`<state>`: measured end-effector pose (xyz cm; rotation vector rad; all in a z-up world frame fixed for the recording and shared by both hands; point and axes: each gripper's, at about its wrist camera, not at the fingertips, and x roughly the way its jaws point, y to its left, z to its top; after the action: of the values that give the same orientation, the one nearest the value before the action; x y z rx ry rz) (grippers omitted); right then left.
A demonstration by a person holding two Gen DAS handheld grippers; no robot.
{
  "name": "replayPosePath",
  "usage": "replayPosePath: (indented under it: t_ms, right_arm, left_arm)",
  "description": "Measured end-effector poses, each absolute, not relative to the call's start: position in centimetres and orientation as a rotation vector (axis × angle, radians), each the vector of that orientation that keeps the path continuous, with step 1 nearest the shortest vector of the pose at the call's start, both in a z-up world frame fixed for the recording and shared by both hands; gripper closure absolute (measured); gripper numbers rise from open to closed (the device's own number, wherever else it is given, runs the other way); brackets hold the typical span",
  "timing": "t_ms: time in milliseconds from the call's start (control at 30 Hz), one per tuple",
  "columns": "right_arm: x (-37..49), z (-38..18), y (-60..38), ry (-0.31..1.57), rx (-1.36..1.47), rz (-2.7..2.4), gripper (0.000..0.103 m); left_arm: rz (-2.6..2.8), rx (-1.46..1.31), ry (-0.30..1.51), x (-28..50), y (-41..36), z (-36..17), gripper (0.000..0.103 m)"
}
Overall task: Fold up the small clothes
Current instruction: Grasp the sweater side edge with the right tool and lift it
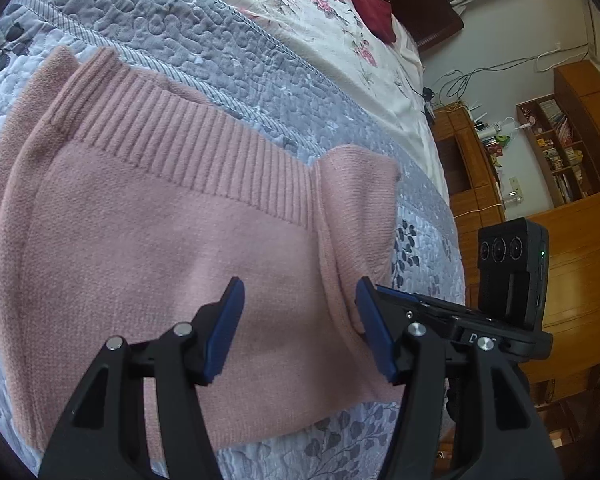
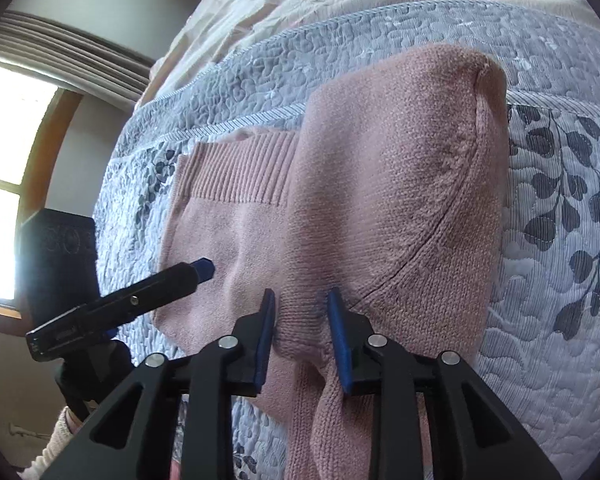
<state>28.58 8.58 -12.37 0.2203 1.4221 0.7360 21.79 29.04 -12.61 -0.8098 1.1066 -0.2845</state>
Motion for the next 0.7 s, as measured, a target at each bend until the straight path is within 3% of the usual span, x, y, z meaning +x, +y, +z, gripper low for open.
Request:
replayPosePath:
  t_ms: [133,267,700]
  right_arm:
    - [28.4,-9.8,6.0,1.364,0.276,0.734,0.068]
    - [28.3,-8.7,2.0,1.323,0.269,0.657,0.068]
    - [26.4,-14.8,-6.0,1.376,0.385,0.545,0.068]
  left_arm:
    - [-0.322,-0.833,1.128,22.8,27.0,-13.2,0.046]
    - [-0.348,-0.871,1.151,23.9,25.1,-14.2,0.046]
    - [-0.354,-1.024,1.197,26.6,22.3,-17.5,0.046]
